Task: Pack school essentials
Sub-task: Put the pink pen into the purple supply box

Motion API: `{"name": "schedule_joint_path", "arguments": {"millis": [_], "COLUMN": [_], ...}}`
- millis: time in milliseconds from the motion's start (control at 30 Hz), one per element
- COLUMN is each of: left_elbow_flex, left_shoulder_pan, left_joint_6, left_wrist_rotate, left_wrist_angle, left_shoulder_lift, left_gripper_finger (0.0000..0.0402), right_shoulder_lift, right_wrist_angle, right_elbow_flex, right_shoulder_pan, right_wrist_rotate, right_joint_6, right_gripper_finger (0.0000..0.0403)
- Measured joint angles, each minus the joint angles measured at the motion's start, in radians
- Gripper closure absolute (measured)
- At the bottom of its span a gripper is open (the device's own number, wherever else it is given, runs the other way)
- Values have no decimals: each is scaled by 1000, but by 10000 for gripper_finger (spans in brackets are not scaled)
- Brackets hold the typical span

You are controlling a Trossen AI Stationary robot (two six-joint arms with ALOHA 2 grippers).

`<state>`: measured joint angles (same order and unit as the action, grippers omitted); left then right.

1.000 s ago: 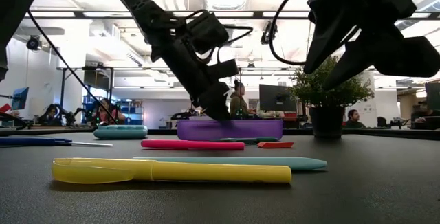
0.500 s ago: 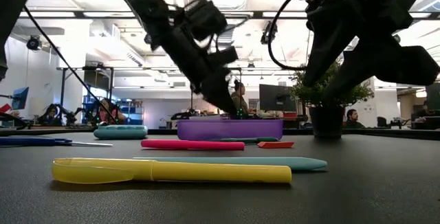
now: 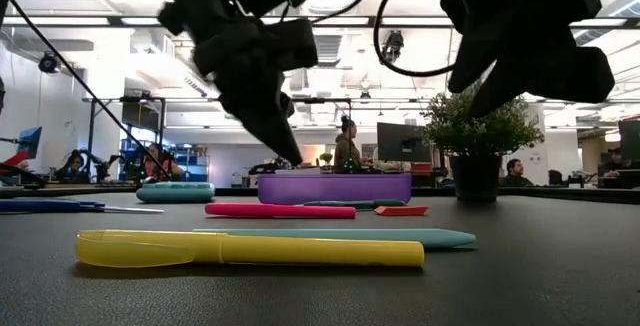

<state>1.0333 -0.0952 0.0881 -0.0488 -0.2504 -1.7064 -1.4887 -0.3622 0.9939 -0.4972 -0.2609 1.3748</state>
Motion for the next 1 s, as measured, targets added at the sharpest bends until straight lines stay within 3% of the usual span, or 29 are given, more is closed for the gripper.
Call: {"name": "schedule_joint_path", "arguments": {"millis": [167, 567, 667, 833, 1000], "left_elbow_flex": [-13, -14, -15, -16, -19], "left_shoulder_pan": [-64, -63, -63, -62, -62], "left_joint_6": [-17, 145, 167, 190, 219], "left_wrist_rotate": [131, 153, 156, 156, 151], "left_wrist_angle": [5, 8, 8, 7, -9], "left_shoulder_lift": [-26, -133, -133, -130, -99], "left_gripper_finger": [284, 287, 309, 380, 385], "right_shoulder_lift": [0, 0, 0, 0, 3], "right_wrist_angle": [0, -3, -4, -5, -4], "right_elbow_flex": [0, 0, 0, 0, 0], "right_shoulder_pan": [0, 0, 0, 0, 0], "right_wrist_rotate": [30, 56, 59, 59, 110], "right_joint_6": [-57, -145, -146, -158, -171], "right_gripper_finger": [282, 282, 282, 282, 282]}}
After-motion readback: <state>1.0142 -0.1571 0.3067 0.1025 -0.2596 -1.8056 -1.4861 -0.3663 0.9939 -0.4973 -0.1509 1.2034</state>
